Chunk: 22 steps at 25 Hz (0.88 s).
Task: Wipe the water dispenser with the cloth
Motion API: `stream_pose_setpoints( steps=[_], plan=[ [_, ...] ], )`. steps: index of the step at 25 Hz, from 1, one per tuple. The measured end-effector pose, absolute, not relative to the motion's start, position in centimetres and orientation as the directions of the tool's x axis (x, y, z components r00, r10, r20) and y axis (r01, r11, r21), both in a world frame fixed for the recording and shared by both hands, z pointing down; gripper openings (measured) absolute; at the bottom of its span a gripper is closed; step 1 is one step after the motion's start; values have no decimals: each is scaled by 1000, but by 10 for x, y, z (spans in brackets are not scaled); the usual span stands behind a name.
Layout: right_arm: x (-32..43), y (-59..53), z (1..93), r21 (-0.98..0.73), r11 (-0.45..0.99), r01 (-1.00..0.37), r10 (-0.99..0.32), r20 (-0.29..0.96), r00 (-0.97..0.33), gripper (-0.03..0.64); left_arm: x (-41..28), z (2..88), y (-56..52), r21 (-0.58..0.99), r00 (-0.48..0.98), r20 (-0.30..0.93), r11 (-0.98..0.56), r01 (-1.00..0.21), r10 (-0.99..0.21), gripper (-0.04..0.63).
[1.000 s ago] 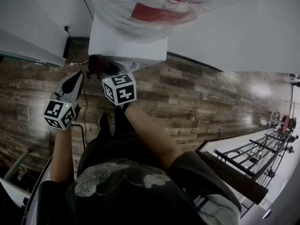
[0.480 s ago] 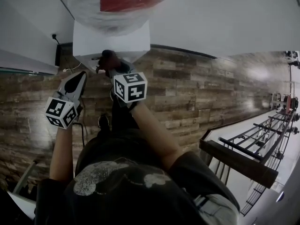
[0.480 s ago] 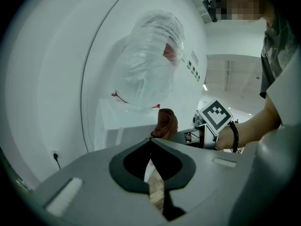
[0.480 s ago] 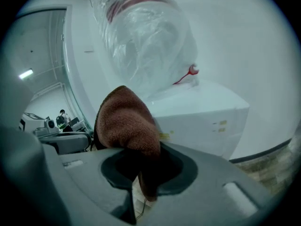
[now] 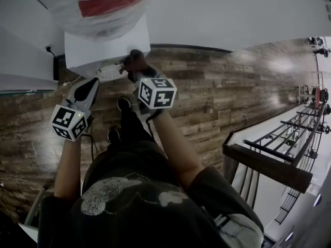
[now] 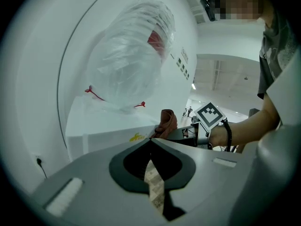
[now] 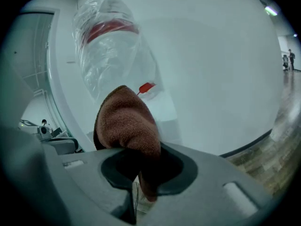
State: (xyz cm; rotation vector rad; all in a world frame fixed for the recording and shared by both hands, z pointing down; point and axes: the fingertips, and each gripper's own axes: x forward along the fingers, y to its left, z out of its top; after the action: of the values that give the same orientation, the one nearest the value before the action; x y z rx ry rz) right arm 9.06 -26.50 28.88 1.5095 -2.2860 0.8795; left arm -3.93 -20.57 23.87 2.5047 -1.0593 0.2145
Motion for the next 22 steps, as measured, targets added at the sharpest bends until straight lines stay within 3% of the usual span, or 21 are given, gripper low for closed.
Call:
stream_pose_setpoints(
  steps=[14, 22],
  plan=[
    [149, -261, 274, -361, 111, -926, -822, 490, -289, 60, -48, 232, -193, 307, 717, 283, -648, -697, -637, 17],
    [154, -234, 283, -285, 118, -951, -812, 523, -258, 60, -74, 256, -180, 296, 700, 305, -634, -714, -646, 17]
  ],
)
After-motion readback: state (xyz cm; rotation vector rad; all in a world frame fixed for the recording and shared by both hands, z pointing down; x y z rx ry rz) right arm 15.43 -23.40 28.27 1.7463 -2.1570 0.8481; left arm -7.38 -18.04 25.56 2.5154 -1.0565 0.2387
